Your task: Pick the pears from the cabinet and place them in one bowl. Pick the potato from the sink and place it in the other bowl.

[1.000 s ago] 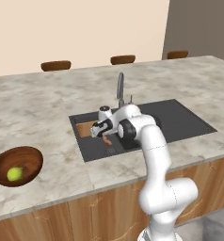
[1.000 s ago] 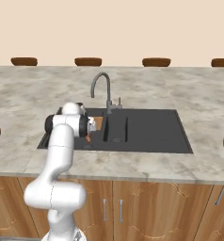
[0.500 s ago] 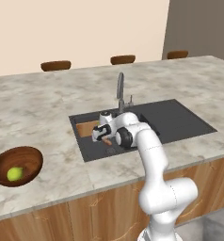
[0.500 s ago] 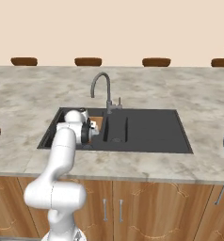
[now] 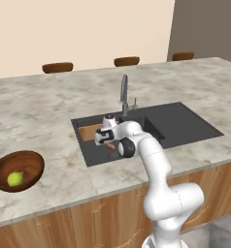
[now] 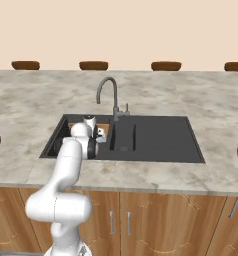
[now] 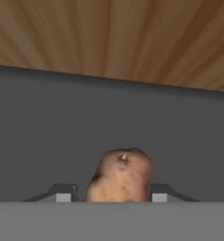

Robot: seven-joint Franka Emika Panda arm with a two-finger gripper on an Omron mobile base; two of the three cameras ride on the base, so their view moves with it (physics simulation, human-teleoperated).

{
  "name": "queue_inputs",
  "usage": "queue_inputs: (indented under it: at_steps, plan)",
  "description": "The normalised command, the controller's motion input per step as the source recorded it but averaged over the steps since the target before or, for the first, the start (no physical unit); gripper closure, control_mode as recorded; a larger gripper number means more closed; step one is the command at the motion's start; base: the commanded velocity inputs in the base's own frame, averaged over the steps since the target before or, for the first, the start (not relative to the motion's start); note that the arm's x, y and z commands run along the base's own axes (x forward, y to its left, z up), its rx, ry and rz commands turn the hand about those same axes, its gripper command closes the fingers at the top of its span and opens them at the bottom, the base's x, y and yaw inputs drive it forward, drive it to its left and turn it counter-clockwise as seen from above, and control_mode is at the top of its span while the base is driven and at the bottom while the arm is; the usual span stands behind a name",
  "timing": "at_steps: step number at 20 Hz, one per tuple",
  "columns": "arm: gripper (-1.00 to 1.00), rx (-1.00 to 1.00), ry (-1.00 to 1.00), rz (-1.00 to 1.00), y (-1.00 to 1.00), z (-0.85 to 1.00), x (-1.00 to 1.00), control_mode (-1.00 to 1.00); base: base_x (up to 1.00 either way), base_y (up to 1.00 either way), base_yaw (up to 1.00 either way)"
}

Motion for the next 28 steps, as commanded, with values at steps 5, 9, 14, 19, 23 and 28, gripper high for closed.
queue_inputs:
  at_steps: [5, 9, 14, 19, 23, 28]
  plan:
    - [1.00, 0.01, -0.01, -0.02, 0.06, -0.12, -0.02, -1.00, 0.00, 0.00, 0.00]
    - [1.00, 0.01, -0.04, -0.07, 0.22, 0.23, -0.04, -1.00, 0.00, 0.00, 0.00]
    - [1.00, 0.00, 0.00, -0.07, 0.01, 0.42, -0.30, -1.00, 0.00, 0.00, 0.00]
    - [1.00, 0.00, -0.01, -0.08, -0.01, 0.23, -0.71, -1.00, 0.00, 0.00, 0.00]
    - [1.00, 0.00, -0.10, -0.08, -0.11, 0.31, -0.87, -1.00, 0.00, 0.00, 0.00]
    - [1.00, 0.05, -0.26, 0.00, -0.04, 0.28, -0.88, -1.00, 0.00, 0.00, 0.00]
